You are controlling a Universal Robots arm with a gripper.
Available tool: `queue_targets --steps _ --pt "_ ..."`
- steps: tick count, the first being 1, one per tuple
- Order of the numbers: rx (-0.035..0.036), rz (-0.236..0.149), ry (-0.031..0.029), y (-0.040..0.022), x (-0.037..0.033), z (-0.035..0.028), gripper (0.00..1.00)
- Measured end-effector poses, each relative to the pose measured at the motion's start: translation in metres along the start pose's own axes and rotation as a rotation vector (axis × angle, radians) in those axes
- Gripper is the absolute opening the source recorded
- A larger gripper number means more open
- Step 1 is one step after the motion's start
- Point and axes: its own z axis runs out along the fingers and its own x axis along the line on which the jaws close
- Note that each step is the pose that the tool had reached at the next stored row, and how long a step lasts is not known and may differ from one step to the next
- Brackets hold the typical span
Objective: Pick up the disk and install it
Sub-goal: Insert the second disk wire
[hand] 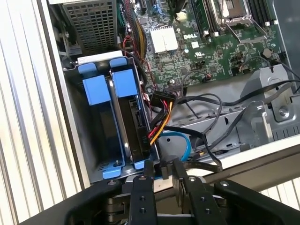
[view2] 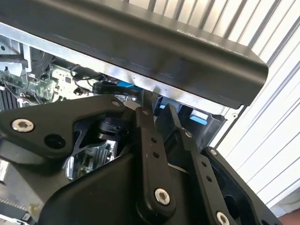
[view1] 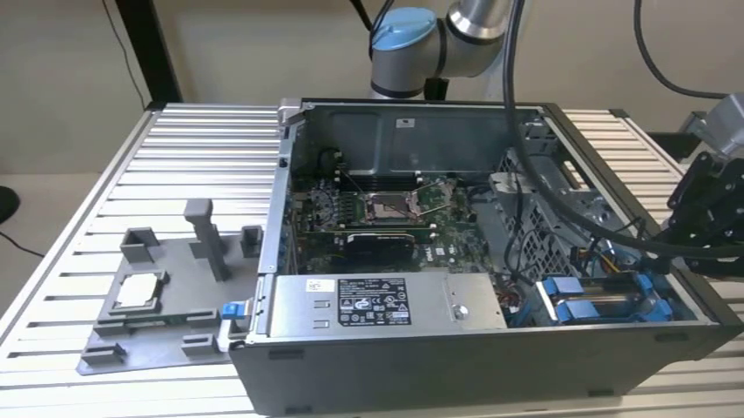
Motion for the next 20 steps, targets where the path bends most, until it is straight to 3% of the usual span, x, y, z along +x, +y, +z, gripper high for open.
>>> queue_targets --steps 6,20 --pt "-0.0119 0.002 0.0027 0.0 -0.0003 0.0019 1.0" --pt "-0.0126 0.003 0.0031 0.0003 -0.0045 0.0085 1.0"
